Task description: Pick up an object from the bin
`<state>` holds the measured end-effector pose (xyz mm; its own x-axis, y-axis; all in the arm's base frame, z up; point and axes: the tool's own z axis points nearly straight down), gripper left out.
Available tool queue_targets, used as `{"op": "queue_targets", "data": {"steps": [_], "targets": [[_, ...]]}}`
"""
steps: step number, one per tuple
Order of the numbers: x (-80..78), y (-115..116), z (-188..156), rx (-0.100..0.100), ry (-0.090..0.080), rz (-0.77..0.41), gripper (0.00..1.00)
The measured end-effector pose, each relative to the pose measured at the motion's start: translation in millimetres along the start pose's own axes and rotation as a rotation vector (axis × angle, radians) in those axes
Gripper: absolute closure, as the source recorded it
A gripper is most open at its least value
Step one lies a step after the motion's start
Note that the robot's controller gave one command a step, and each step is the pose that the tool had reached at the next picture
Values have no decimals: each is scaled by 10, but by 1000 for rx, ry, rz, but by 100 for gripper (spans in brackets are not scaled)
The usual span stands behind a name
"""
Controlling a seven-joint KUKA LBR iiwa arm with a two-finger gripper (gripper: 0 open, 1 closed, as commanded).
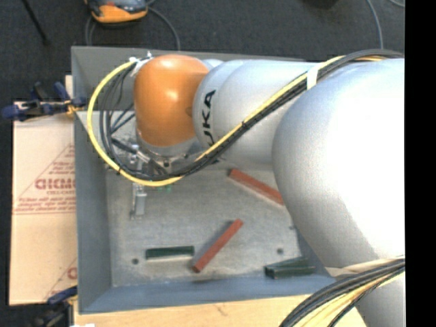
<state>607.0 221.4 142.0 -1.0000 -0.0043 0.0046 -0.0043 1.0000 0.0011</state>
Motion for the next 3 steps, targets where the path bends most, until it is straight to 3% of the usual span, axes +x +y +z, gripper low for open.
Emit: {"op": "queue_targets", "data": {"steps": [1,2,3], "targets": [[-22,-6,-49,-2,-8,4,0],[604,-227,403,1,-10,-98,0],[103,-284,168,-1,-6,134,0]]}}
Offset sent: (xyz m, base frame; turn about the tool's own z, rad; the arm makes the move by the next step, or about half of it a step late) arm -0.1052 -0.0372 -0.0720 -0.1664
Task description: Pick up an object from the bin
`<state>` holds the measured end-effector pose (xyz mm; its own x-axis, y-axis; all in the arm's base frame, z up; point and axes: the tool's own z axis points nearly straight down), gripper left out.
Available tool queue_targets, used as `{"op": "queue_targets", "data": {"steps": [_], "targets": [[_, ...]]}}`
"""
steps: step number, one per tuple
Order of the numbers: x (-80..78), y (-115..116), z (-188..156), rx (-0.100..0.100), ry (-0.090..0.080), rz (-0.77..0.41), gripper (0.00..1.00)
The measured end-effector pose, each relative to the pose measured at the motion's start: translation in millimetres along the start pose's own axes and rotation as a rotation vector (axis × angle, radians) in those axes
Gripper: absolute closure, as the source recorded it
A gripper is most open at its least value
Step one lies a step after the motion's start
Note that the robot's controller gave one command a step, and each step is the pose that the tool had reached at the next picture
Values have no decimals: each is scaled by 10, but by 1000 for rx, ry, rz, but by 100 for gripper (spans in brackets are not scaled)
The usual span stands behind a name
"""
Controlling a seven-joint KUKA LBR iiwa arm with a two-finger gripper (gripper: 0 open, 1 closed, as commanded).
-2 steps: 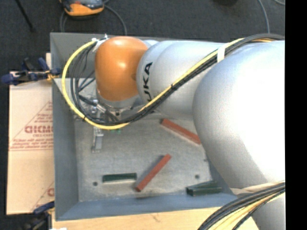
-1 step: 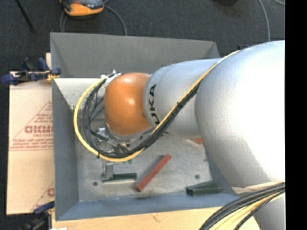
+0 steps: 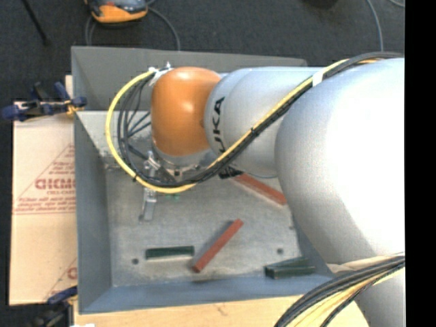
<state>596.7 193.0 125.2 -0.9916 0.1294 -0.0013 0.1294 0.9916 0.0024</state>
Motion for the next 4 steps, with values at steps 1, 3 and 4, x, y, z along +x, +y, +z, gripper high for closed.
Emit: {"op": "queue_targets", "data": {"steps": [1,3,4], "targets": [[204,-324,88,2,-3,76,0],[864,-565,518,-4,-8,-26,100],[864,-565,518,-4,-8,-26,100]]}}
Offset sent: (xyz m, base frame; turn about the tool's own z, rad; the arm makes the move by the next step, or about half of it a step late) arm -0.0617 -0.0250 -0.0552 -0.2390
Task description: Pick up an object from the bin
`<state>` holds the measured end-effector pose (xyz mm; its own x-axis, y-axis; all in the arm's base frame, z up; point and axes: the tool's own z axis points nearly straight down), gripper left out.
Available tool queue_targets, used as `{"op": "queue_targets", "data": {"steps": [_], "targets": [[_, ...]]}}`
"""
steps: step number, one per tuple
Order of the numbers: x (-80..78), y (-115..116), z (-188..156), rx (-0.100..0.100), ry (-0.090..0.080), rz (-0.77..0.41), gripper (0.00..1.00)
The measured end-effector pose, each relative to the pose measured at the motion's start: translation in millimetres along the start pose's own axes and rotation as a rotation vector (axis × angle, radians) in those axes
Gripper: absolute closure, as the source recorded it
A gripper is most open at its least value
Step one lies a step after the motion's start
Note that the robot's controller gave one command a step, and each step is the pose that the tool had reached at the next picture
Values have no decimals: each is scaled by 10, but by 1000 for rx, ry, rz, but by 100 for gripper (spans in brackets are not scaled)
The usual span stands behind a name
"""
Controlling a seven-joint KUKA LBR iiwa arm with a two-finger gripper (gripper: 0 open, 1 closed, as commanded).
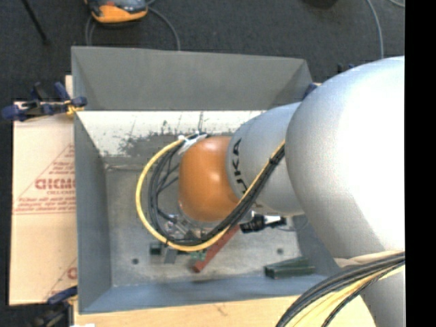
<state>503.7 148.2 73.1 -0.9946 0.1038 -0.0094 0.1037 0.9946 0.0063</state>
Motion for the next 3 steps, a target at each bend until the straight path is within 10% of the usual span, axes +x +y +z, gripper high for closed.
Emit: {"op": "queue_targets", "data": {"steps": [3], "targets": [[8,-10,-373,4,8,2,100]]}}
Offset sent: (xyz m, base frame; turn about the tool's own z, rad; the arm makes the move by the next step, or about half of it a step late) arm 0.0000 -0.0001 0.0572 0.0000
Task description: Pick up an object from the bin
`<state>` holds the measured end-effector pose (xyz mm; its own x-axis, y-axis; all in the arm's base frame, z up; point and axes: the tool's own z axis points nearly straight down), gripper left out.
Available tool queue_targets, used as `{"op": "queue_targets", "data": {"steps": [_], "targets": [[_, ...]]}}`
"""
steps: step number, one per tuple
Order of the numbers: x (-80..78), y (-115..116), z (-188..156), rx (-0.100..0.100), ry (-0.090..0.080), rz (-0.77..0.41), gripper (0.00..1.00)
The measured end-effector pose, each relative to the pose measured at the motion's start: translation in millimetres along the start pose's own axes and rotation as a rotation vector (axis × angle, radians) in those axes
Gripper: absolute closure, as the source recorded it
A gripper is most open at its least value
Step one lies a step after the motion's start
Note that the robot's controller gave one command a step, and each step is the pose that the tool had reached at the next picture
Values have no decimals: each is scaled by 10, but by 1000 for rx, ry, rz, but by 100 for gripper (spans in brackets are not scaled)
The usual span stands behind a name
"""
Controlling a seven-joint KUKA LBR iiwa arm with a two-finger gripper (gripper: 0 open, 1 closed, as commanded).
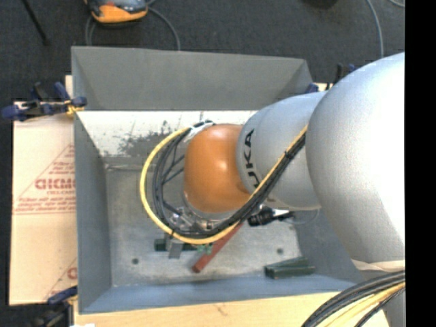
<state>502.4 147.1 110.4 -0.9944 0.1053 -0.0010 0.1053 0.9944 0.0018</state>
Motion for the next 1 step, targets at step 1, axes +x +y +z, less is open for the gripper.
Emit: {"op": "queue_targets", "data": {"steps": [1], "targets": [[1,-2,-99,0,-1,0,100]]}}
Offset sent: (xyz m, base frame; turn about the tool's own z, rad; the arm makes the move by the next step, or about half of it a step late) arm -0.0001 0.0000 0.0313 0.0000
